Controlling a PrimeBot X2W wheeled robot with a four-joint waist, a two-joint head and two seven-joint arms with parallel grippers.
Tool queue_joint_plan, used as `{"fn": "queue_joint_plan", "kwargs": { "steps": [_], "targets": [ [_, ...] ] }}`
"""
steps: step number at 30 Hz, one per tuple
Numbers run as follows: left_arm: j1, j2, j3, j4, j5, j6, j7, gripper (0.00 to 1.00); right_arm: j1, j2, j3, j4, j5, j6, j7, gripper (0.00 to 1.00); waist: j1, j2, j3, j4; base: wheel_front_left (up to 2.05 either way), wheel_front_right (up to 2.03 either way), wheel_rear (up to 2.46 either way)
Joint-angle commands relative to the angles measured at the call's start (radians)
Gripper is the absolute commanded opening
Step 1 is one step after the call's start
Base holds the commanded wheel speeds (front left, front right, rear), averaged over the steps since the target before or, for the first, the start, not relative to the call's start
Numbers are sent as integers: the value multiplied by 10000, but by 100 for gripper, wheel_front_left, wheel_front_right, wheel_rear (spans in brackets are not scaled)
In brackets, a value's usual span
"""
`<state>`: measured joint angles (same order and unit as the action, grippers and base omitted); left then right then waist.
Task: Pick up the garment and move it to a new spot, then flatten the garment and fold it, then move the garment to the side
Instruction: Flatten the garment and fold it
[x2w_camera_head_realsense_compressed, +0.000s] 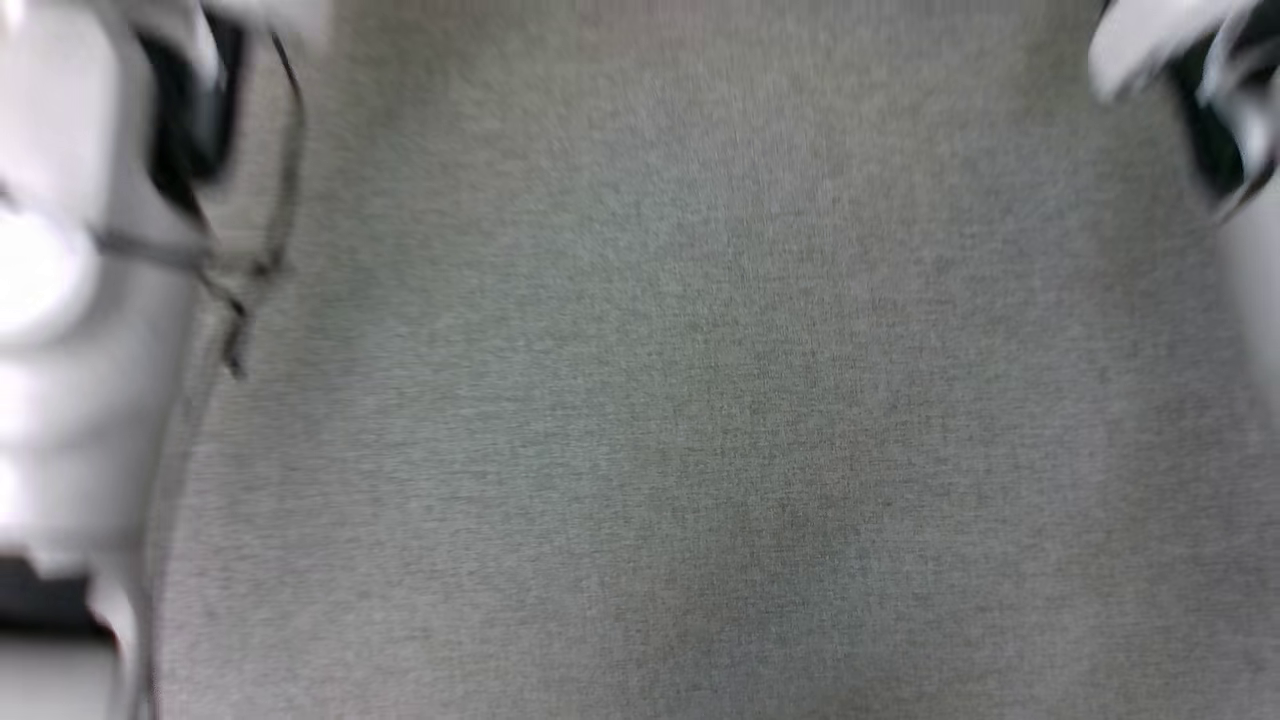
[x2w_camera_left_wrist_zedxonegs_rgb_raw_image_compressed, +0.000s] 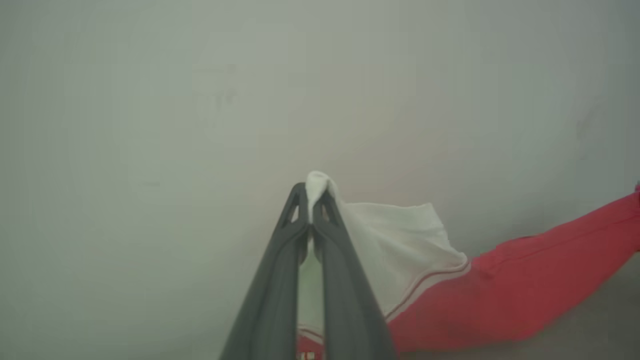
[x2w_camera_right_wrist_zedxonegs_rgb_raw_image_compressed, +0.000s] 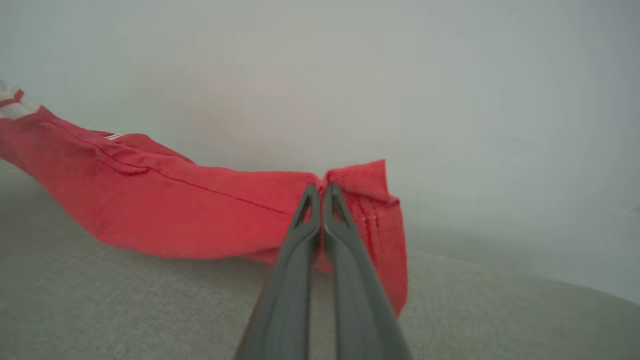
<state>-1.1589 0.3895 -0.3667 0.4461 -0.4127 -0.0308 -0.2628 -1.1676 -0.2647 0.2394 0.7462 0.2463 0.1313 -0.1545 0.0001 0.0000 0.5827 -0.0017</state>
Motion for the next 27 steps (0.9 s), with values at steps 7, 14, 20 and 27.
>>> {"fn": "queue_joint_plan", "kwargs": {
  "steps": [7, 14, 20, 27],
  "targets": [
    [3776, -126, 412, -1156, 168, 139, -23, 0, 2255, -380, 780, 180, 1022, -9, -286, 0, -1, 0, -1755, 337, 0, 0, 0],
    [6864, -32, 755, -1877, -292, 232, -24, 0, 4176, -803, 1266, -191, 2280, -11, -77, 0, -1, 0, -2952, 576, 0, 0, 0],
    [9089, 354, 491, -2611, -534, 211, 399, 0, 5866, -1188, 1231, -705, 3307, -9, 369, 0, -1, 0, -3704, 774, 0, 0, 0],
    [11348, 889, 135, -3559, -978, 156, 1354, 0, 7994, -1496, 1344, -1749, 4270, -11, 837, 0, -1, 0, -4690, 622, 0, 0, 0]
  ]
}}
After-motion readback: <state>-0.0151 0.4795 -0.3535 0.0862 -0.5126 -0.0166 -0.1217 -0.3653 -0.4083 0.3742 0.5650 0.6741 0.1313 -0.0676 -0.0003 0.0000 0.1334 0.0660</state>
